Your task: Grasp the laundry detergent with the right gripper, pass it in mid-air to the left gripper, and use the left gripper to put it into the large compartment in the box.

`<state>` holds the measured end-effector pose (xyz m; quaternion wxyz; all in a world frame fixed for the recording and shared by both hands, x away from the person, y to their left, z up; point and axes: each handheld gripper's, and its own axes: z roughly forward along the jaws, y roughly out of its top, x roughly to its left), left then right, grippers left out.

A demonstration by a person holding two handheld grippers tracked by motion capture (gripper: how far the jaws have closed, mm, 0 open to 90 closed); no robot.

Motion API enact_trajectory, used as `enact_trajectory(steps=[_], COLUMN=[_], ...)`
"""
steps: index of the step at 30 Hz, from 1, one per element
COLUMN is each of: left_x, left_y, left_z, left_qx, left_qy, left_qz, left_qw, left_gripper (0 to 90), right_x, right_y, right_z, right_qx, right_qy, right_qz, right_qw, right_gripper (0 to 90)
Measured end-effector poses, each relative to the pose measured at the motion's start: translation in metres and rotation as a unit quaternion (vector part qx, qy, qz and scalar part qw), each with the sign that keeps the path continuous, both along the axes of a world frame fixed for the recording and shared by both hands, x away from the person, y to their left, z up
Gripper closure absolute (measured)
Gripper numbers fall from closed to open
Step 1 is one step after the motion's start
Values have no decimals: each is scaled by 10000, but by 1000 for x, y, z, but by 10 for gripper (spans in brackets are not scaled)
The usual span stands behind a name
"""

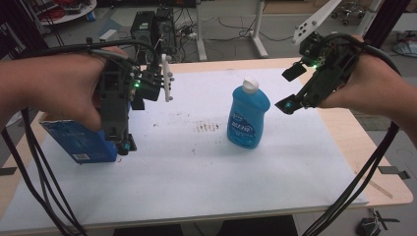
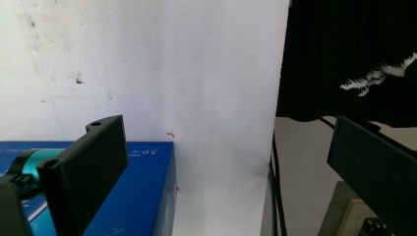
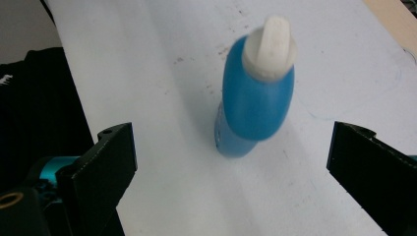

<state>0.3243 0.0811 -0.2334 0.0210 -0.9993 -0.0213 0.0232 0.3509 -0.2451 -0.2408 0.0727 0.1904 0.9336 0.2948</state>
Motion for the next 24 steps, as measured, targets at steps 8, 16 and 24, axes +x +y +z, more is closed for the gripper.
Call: enact_trajectory(steps=[8, 16, 24], left_x=[2, 5, 5], left_y=[-4, -7, -7], left_z=[2, 2, 2], left_qx=[6, -37, -14], left_qy=[13, -12, -9], left_qz=[39, 94, 98], left_qw=[10000, 9999, 10000], left_gripper=[17, 18, 18], right_x=[-16, -35, -37], right_y=[-29, -49, -49], right_z=[-21, -58, -90], right_qx=[296, 944, 1457], right_qy=[-191, -397, -464], right_qz=[-215, -490, -705], right_qw=[9991, 9935, 9857], right_gripper=[40, 39, 28])
